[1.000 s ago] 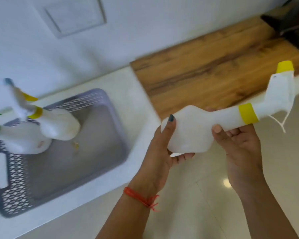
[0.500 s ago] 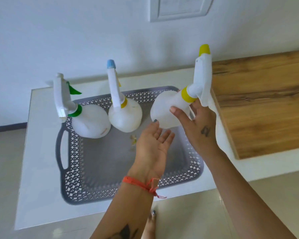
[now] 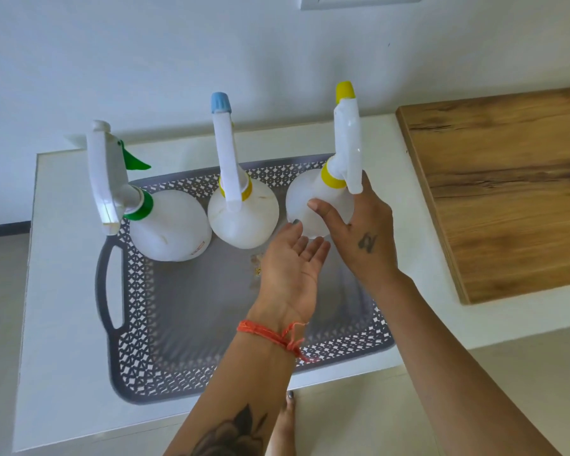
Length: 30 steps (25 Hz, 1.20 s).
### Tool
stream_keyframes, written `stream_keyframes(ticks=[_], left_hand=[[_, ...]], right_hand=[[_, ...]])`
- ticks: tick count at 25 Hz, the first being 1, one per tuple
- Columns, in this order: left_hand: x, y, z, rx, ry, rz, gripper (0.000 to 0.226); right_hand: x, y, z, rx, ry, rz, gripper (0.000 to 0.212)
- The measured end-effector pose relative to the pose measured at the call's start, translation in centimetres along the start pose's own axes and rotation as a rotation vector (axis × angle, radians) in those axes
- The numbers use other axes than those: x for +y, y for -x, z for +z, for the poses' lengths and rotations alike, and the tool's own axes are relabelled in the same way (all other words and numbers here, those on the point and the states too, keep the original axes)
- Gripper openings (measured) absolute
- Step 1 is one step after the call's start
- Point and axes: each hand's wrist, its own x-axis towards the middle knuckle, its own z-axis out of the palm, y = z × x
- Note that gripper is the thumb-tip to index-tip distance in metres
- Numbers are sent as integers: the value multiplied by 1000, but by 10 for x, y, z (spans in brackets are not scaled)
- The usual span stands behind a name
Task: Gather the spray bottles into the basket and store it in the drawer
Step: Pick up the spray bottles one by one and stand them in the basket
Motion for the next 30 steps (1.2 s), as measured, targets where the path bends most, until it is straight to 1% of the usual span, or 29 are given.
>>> stream_keyframes(ticks=[3,5,7,9,11,13,16,21,26,30], left_hand=[[-2,5,1,1,-23,13,41],[-7,13,0,42,-49,61,41],[-18,26,0,109,-95,201,35],[-34,46,3,124,-168,394,21],[-63,70,12,61,-286,522,11],[-103,93,24,-36,-403,545,9],[-179,119,36,-178,-611,492,17],[-335,170,40,-358,-906,310,36],[-506,242,12,-580,-1159,136,36],[-633,302,-34,-740,-1341,-30,31]], right_hand=[[-2,2,-2,-25,0,11,59],[-1,8,-9,-17,-7,10,67],[-1,23,-25,50,-81,29,71],[-1,43,-47,118,-202,57,68],[4,69,-77,181,-328,114,61],[15,98,-110,241,-449,206,56],[45,154,-168,363,-573,334,55],[112,281,-273,663,-691,475,49],[169,436,-365,1032,-738,644,51],[206,571,-413,1343,-755,770,55]])
